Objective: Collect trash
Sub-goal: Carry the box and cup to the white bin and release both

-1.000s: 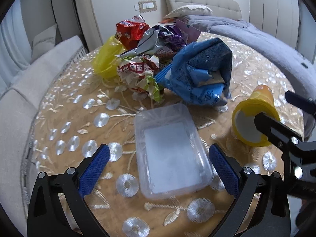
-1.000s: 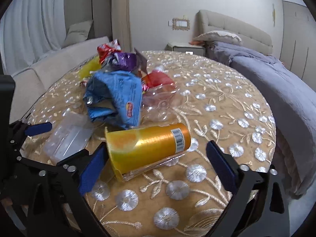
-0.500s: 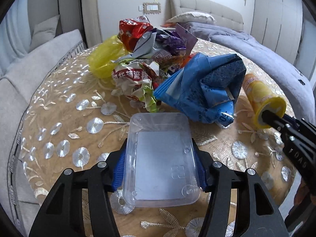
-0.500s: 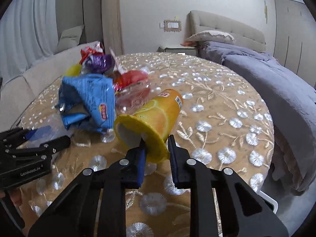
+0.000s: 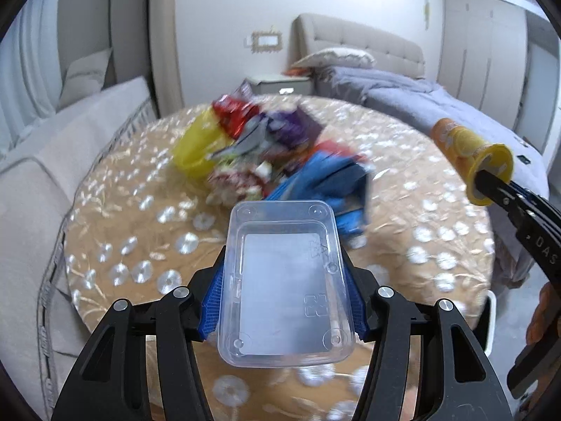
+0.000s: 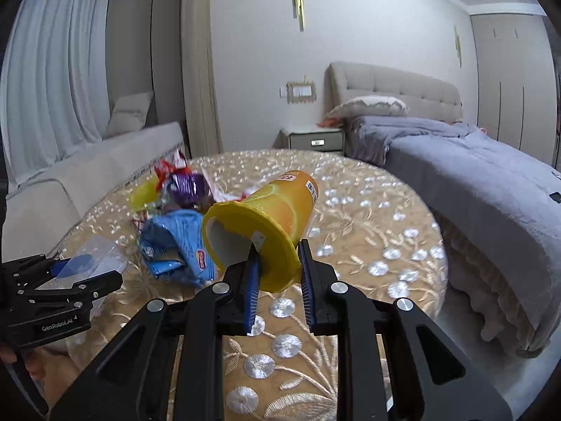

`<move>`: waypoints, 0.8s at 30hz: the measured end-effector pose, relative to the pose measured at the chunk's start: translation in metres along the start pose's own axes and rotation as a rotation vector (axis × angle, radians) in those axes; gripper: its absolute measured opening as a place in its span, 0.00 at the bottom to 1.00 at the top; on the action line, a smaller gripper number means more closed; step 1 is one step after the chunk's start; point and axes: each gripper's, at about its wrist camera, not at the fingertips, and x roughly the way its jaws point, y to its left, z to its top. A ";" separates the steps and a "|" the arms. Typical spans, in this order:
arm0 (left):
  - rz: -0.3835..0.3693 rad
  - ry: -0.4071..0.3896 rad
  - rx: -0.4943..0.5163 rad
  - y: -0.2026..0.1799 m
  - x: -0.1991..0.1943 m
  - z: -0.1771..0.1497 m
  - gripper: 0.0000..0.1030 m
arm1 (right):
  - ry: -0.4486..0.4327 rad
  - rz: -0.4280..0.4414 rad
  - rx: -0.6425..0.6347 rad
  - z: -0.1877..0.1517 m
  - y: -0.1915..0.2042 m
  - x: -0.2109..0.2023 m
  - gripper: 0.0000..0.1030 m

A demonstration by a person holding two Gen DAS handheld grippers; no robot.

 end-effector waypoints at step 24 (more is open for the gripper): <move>-0.437 0.054 0.380 -0.261 0.018 -0.045 0.55 | 0.093 -0.352 0.134 -0.074 -0.151 -0.108 0.22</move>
